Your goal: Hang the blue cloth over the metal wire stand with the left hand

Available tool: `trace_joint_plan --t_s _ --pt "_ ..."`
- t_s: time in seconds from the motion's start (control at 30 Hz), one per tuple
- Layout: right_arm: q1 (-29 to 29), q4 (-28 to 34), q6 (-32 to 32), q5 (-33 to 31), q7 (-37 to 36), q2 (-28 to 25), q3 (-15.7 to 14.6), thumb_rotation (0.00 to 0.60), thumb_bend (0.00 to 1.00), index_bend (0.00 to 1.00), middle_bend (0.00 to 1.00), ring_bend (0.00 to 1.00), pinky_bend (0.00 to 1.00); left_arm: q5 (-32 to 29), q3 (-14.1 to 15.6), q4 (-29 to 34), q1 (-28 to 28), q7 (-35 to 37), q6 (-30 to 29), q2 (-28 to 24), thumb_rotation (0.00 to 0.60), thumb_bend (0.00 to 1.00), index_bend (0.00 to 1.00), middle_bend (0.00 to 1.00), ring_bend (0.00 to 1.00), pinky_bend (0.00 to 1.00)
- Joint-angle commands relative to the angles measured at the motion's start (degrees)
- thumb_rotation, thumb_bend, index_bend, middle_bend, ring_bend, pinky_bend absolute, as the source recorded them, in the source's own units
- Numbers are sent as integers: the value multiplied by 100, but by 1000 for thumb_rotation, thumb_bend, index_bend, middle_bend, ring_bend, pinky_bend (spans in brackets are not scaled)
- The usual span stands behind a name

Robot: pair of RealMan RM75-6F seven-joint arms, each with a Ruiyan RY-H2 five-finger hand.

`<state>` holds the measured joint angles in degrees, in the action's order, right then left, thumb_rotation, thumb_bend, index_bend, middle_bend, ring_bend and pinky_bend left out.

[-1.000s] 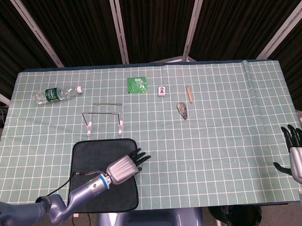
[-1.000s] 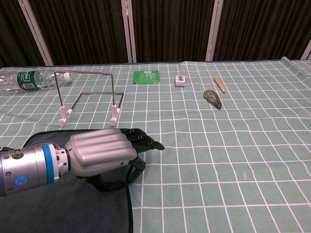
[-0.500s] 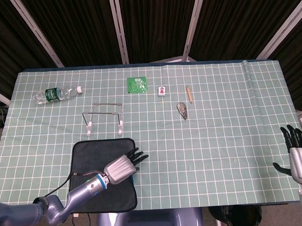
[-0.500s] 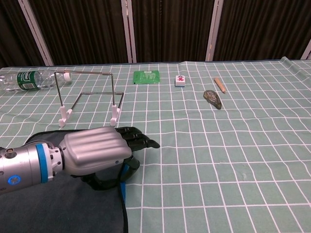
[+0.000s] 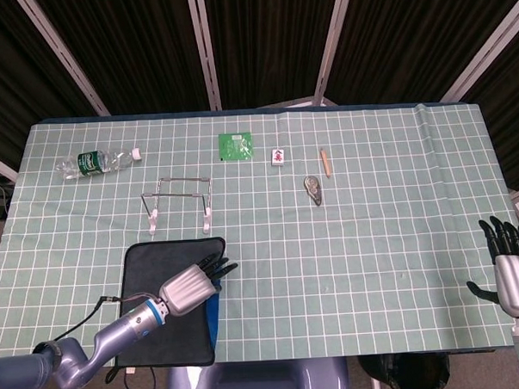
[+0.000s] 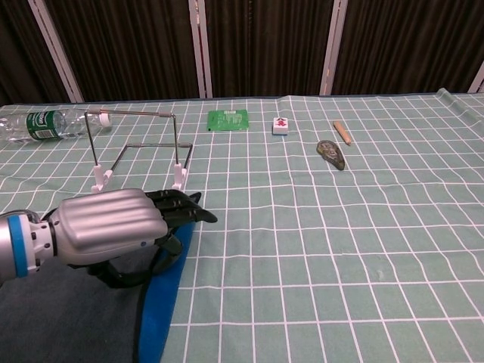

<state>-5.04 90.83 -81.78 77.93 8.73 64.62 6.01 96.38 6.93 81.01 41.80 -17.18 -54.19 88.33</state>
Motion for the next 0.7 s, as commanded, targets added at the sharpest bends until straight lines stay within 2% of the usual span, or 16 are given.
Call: trace_joint_plan --t_s 0.03,0.3,0.7 --pt "-1 0 -5 8 12 3 -2 600 0 0 0 0 0 114 129 -38 -90 161 -150 -134 600 546 687 0 0 0" --pt "1 11 2 2 -9 -14 -2 600 0 0 0 0 0 427 488 -255 -374 495 -604 -535 600 546 688 0 0 0" --pt "-15 37 39 9 34 -19 -23 600 0 0 0 0 0 637 706 -487 -646 888 -958 -756 600 548 692 0 0 0"
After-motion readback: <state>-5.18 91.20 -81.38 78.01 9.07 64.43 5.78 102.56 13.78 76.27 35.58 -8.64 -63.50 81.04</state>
